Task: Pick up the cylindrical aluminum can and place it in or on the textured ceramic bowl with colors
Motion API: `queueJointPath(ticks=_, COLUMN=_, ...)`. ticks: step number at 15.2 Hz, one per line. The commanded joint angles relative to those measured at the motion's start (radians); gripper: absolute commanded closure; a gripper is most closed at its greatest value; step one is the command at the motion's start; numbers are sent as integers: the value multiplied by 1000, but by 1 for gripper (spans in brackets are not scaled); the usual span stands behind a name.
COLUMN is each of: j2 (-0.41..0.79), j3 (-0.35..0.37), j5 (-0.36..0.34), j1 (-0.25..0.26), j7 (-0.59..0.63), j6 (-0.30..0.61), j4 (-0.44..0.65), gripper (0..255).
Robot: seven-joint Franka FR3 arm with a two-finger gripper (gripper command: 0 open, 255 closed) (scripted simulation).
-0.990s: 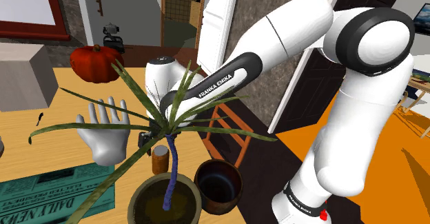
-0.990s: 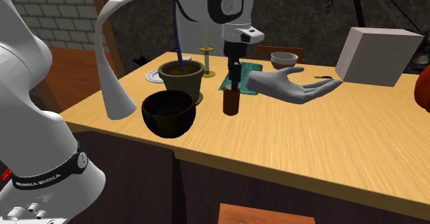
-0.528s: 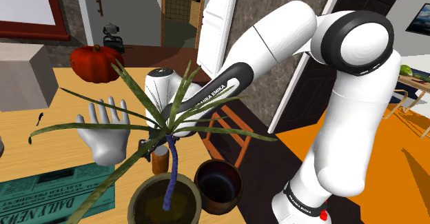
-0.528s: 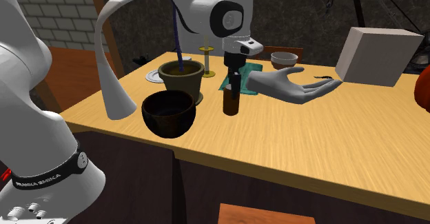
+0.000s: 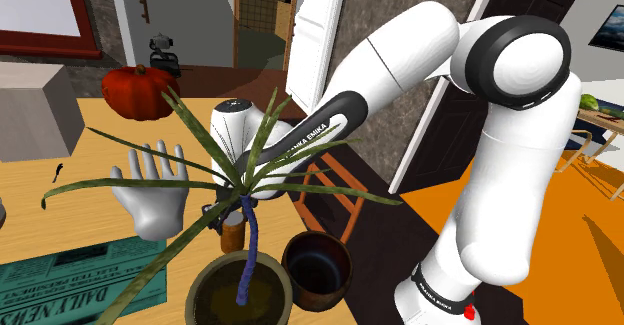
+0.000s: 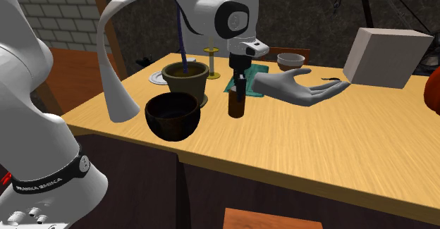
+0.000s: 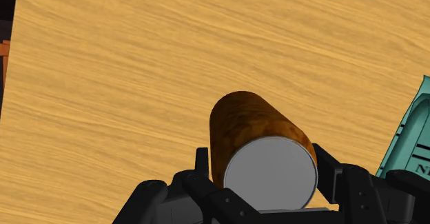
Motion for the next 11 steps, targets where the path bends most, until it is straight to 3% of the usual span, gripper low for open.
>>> queueJointPath(ticks=1, j2=1, j3=0, j5=0, j1=0, j7=0, j6=0, j4=0, gripper=255)
queueJointPath(ticks=11, j2=-31, j3=7, j5=18, j1=-5, j7=-13, j6=-35, j4=5, gripper=255)
